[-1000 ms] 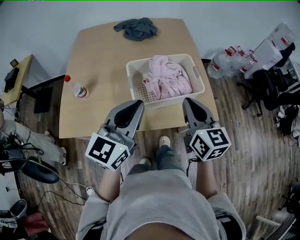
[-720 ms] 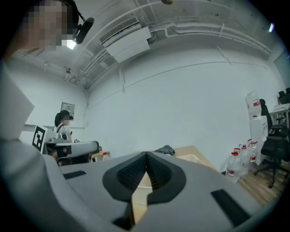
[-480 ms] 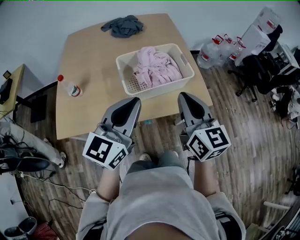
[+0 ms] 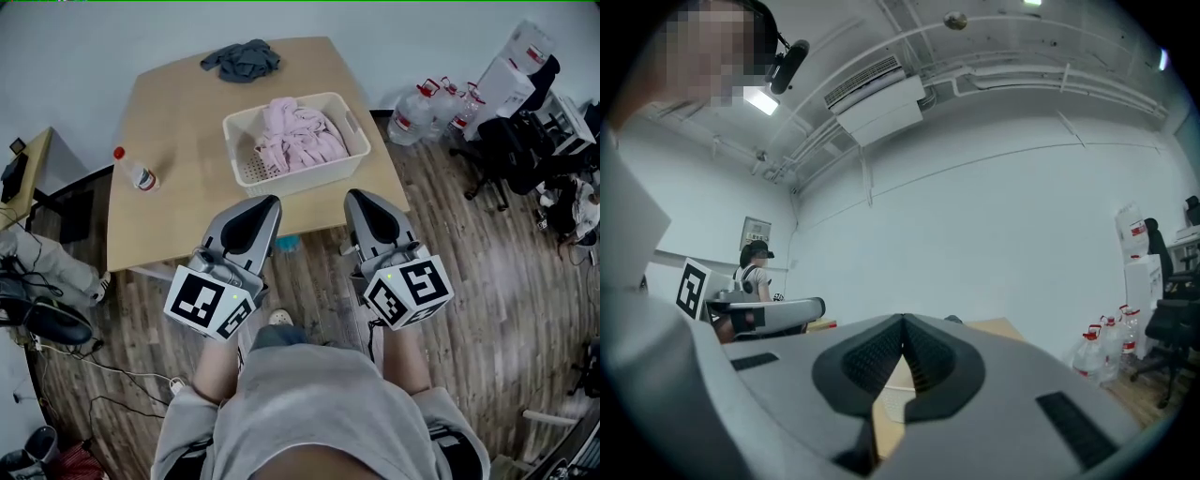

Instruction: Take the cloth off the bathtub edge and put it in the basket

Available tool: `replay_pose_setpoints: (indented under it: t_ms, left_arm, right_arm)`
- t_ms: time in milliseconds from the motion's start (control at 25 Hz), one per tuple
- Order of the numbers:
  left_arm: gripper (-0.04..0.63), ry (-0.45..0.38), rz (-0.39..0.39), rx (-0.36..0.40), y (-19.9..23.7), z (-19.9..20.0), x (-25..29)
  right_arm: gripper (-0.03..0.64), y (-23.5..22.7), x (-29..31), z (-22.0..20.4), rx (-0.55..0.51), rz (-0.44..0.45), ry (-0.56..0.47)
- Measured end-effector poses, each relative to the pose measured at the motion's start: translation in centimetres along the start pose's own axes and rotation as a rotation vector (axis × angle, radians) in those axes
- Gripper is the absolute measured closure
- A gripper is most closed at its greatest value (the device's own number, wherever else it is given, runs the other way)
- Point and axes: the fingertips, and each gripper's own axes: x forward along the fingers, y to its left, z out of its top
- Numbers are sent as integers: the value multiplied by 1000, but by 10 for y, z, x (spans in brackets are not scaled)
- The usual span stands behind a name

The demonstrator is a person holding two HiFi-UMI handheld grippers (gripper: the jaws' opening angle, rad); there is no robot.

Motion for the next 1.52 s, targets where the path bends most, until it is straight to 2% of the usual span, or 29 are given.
replay_pose_setpoints:
  t_ms: [800,1520]
  left_arm:
    - [598,13,42,18,-141,-3,-15]
    - [598,14,57,32,-187,-4,-33]
  right_arm:
    - [607,-5,-134,2,-9,71,-9]
    - [607,5,-179,-4,-7,101,-13]
